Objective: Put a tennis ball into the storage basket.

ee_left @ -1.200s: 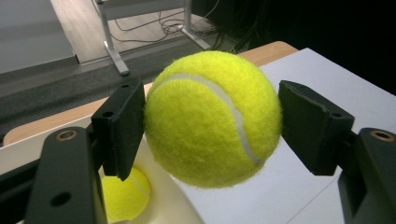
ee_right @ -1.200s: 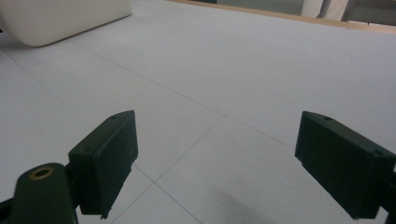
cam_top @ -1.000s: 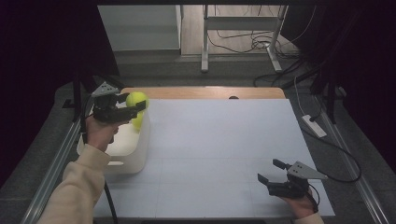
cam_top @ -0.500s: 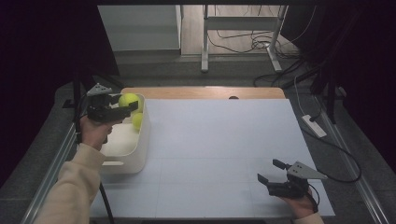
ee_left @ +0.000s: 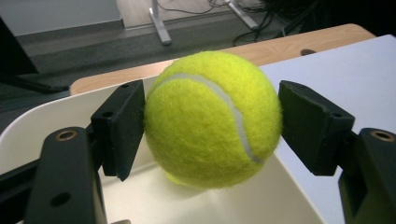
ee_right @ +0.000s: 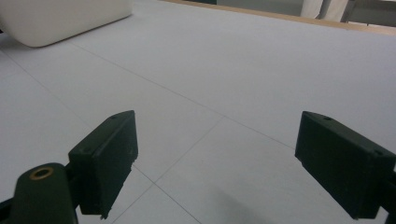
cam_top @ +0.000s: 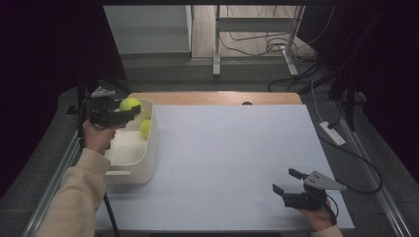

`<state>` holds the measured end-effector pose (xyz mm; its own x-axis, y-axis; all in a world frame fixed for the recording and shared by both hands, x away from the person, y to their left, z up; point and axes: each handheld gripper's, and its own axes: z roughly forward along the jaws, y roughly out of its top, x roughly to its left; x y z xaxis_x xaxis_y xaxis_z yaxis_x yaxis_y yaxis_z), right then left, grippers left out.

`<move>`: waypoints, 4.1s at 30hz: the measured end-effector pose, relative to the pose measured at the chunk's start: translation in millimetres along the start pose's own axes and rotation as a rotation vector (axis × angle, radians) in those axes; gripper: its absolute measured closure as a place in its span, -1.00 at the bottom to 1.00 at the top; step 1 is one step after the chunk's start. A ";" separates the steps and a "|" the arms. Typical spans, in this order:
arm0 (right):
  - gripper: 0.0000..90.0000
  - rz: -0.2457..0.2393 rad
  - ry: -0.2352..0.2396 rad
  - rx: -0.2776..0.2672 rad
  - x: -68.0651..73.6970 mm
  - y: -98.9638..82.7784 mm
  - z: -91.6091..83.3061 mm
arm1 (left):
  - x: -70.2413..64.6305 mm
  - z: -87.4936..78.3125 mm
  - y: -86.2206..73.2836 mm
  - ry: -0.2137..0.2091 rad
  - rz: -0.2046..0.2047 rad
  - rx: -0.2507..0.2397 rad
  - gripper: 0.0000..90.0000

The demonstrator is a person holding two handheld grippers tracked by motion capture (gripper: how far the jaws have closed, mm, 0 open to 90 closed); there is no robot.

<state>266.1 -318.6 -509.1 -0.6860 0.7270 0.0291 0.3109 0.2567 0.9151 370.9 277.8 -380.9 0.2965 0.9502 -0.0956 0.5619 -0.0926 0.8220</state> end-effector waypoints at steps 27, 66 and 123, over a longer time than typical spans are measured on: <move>-0.71 0.003 -0.003 -0.002 0.4 -0.4 -1.5 | 6.1 12.6 0.4 0.087 -0.043 0.057 -0.72; -0.71 0.006 -0.005 0.001 -0.9 -1.3 -1.7 | -47.2 -11.0 -10.3 -0.235 0.081 0.002 -0.77; -0.71 0.000 -0.012 0.000 1.6 -1.5 -3.9 | -148.0 -21.0 -133.6 -0.531 0.269 -0.066 -0.76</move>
<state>262.0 -320.3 -508.8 -0.6781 0.7346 0.0248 0.3115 0.2567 0.9149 235.8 155.8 -464.7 0.7770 0.6154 -0.1327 0.3692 -0.2748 0.8878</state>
